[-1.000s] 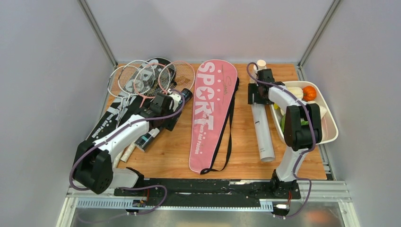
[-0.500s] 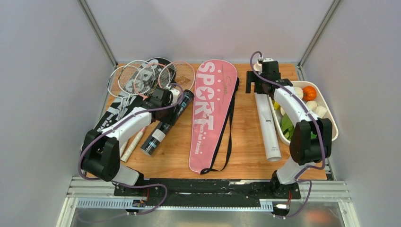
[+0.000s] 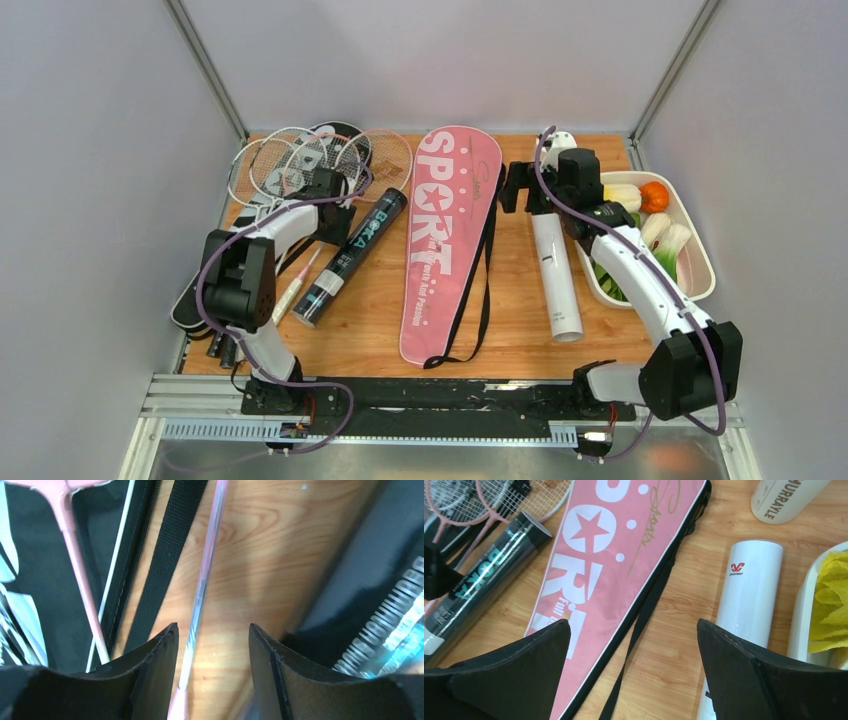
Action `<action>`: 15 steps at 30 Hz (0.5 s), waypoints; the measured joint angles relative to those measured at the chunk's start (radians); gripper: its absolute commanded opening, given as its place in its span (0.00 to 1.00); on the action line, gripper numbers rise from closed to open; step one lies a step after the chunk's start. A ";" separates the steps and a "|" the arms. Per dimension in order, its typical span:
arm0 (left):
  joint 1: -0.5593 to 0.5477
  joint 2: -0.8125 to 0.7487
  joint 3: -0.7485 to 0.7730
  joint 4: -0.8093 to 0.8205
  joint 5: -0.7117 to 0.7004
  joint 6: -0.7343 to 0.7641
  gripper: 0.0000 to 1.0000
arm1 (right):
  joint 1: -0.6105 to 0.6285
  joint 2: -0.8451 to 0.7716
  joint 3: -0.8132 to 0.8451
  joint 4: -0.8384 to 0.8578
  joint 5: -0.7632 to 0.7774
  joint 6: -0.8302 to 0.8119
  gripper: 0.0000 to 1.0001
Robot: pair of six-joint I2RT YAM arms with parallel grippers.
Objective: Pack up the badminton gear
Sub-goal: Pick up the racket from the center of the board.
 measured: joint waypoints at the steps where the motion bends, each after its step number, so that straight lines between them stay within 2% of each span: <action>1: 0.002 0.030 0.006 -0.003 0.004 0.008 0.59 | 0.002 -0.011 -0.003 0.009 -0.008 0.003 0.99; 5: 0.007 0.131 0.054 0.000 0.004 0.031 0.56 | 0.008 -0.044 -0.015 0.033 -0.027 0.010 0.99; 9: 0.011 0.163 0.088 0.012 0.010 0.042 0.51 | 0.018 -0.060 -0.020 0.044 -0.041 0.011 0.99; 15: 0.020 0.177 0.097 0.027 0.026 0.050 0.31 | 0.026 -0.067 -0.023 0.046 -0.043 0.014 0.99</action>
